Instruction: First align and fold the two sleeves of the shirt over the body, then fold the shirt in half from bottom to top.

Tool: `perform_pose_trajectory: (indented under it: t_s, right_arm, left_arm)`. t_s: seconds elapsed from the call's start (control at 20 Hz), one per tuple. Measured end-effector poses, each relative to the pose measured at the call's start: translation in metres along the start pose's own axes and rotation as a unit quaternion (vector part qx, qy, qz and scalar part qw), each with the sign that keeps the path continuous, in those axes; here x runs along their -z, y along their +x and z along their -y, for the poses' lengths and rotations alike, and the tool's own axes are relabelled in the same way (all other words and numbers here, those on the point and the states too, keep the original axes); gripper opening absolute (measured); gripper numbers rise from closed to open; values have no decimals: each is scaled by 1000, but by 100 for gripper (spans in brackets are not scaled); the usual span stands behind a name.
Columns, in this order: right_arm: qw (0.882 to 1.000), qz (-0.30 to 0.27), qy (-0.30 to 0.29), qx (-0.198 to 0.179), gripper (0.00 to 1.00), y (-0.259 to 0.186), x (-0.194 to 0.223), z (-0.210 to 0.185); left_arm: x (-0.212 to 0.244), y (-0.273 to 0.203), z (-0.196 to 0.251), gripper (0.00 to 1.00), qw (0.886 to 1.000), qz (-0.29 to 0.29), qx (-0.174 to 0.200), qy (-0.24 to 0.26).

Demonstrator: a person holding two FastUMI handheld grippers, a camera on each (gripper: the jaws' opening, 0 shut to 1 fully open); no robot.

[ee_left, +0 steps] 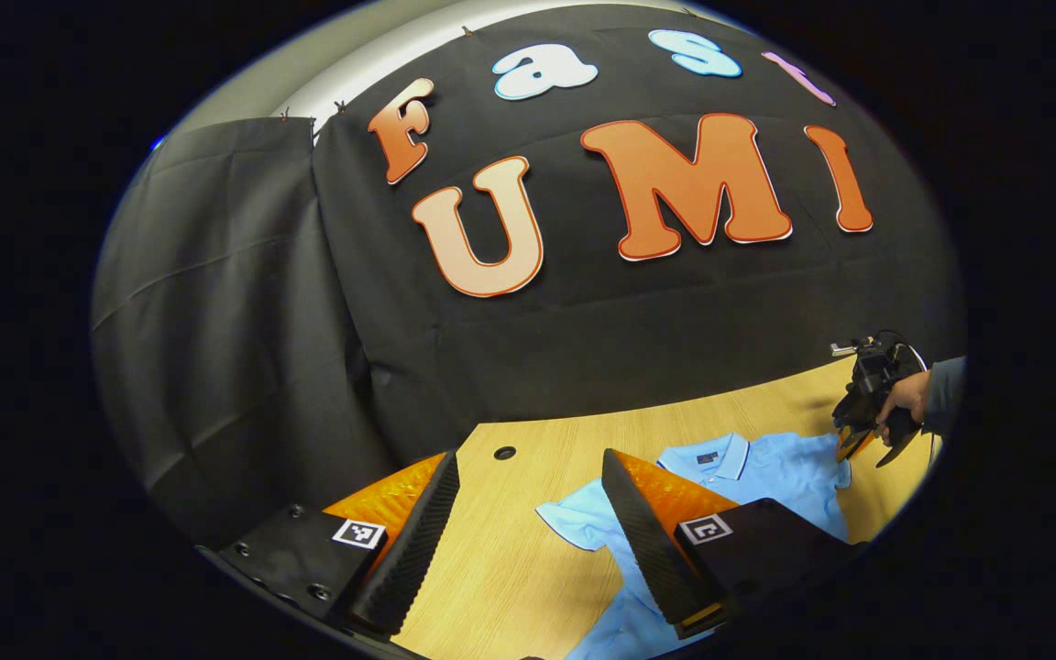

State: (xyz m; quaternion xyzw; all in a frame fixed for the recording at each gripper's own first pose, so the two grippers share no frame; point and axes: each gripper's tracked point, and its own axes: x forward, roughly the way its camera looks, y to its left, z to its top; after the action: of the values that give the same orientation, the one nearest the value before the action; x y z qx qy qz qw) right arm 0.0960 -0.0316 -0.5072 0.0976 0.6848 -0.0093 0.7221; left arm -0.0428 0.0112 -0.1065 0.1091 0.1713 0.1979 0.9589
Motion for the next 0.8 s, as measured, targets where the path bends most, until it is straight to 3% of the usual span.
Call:
perform_pose_trajectory:
  t_s: [0.1,0.3,0.8]
  right_arm:
    - [999,-4,15,-37,6,-5,-3,-11]
    - [995,21,2,-101,4,-27,-11,-40]
    - [980,27,-33,-197,4,-66,0,-112]
  left_arm:
    - [3,-1,2,100,1000,-3,2,1]
    - [8,2,6,100,1000,-10,9,1]
    - [40,3,21,100,998,-56,25,-31]
